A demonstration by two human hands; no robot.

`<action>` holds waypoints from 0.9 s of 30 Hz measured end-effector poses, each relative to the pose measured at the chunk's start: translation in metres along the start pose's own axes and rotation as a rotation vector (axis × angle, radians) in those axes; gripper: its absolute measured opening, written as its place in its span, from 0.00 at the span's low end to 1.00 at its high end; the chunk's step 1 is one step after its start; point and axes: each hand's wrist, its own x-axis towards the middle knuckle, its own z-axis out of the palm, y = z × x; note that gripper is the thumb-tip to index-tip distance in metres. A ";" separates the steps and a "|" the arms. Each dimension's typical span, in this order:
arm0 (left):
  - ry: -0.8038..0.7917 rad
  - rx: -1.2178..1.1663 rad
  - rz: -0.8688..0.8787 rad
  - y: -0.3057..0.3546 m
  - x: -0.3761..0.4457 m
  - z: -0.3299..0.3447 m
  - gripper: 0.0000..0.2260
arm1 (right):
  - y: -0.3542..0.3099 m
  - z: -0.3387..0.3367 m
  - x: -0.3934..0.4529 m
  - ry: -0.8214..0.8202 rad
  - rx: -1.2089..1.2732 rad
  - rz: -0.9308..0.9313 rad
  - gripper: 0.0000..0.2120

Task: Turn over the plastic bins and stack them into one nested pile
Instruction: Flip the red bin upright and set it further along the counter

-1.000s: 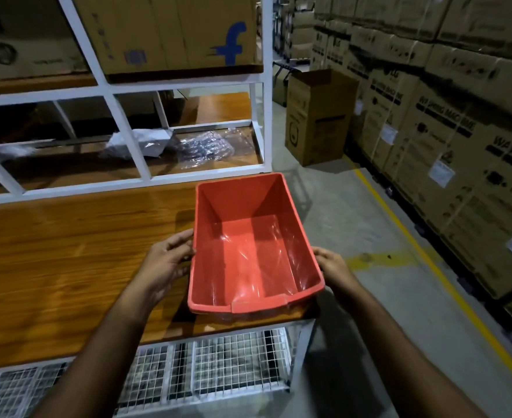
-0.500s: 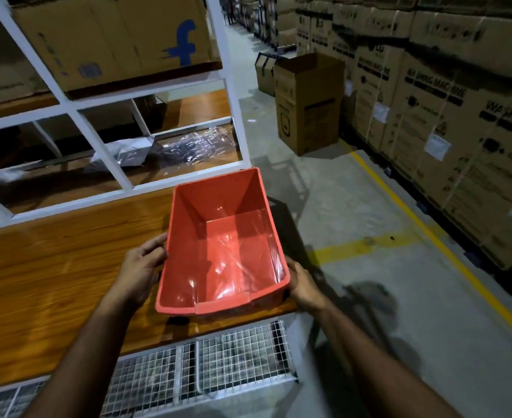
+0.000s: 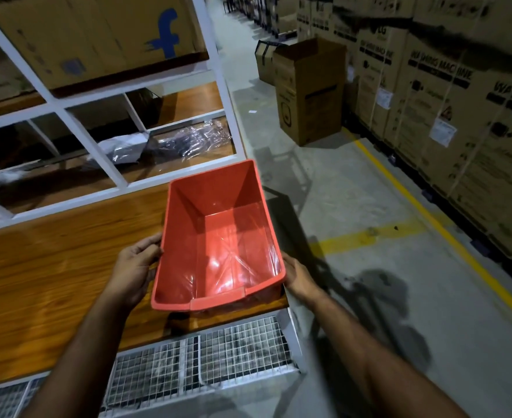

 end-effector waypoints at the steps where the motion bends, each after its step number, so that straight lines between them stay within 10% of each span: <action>1: -0.008 -0.001 -0.002 -0.001 0.001 0.000 0.18 | -0.001 -0.002 0.000 -0.008 0.008 0.003 0.26; 27: 0.031 0.020 0.002 0.000 -0.008 0.013 0.19 | -0.003 -0.016 -0.002 -0.102 -0.003 -0.069 0.20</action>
